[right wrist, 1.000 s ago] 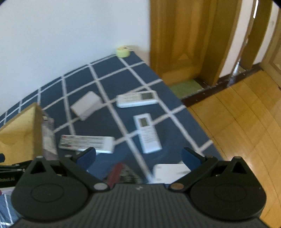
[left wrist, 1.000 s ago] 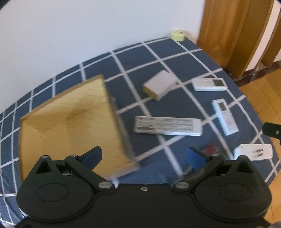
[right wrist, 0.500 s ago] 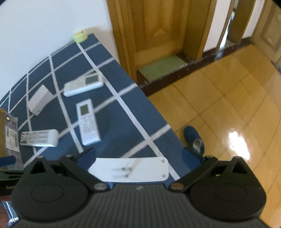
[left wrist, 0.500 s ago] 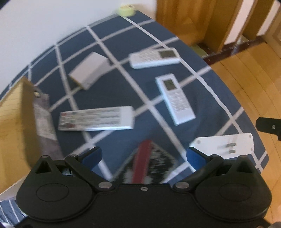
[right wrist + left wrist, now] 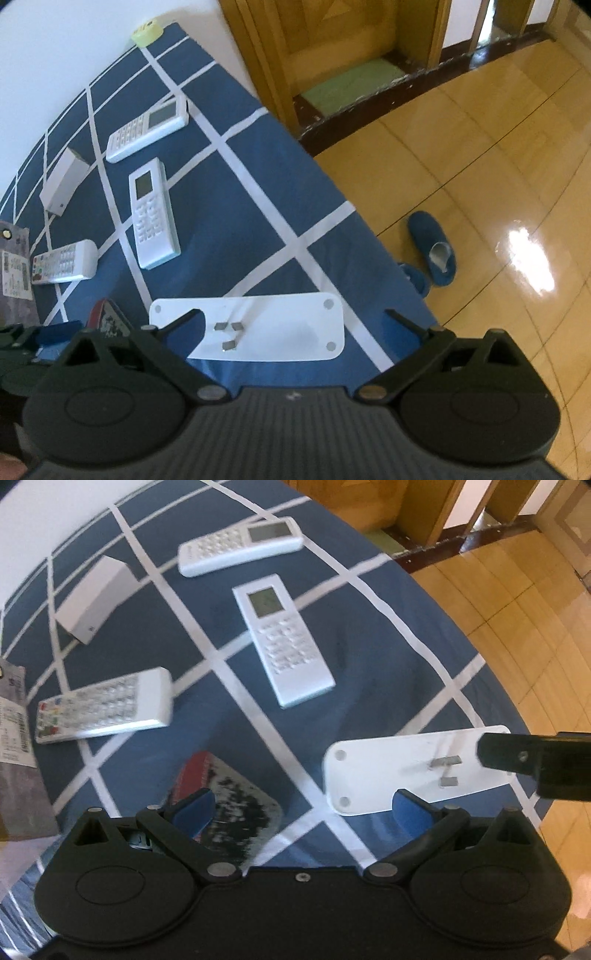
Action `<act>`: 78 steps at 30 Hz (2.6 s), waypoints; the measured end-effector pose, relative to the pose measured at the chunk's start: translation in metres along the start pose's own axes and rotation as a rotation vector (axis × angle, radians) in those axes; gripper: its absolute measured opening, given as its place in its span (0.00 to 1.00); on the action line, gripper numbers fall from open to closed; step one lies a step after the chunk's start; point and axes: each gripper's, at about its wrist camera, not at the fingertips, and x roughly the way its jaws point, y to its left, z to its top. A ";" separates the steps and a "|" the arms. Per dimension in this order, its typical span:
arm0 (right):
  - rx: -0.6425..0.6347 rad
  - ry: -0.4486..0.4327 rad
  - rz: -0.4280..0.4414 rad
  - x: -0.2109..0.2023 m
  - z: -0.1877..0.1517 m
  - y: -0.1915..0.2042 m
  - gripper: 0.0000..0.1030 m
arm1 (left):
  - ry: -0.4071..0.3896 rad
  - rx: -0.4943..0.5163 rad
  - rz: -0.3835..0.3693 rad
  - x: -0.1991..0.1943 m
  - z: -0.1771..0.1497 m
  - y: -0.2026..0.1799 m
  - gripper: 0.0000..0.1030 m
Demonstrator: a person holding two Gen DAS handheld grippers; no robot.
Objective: Organize objects
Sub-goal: 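Move the right gripper over the white power strip on the bedspread, then close the right gripper on the white power strip, then carry the power strip with the right gripper over the cardboard box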
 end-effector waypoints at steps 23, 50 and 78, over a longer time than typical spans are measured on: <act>-0.024 0.119 0.055 0.038 0.008 -0.004 0.79 | 0.054 -0.036 -0.104 0.031 0.004 -0.030 1.00; -0.051 0.079 0.063 0.030 0.012 0.006 0.78 | 0.038 -0.060 -0.155 0.026 0.010 -0.026 0.94; -0.276 -0.068 0.183 -0.042 0.012 0.222 0.77 | -0.170 -0.220 -0.042 -0.100 -0.004 0.158 0.94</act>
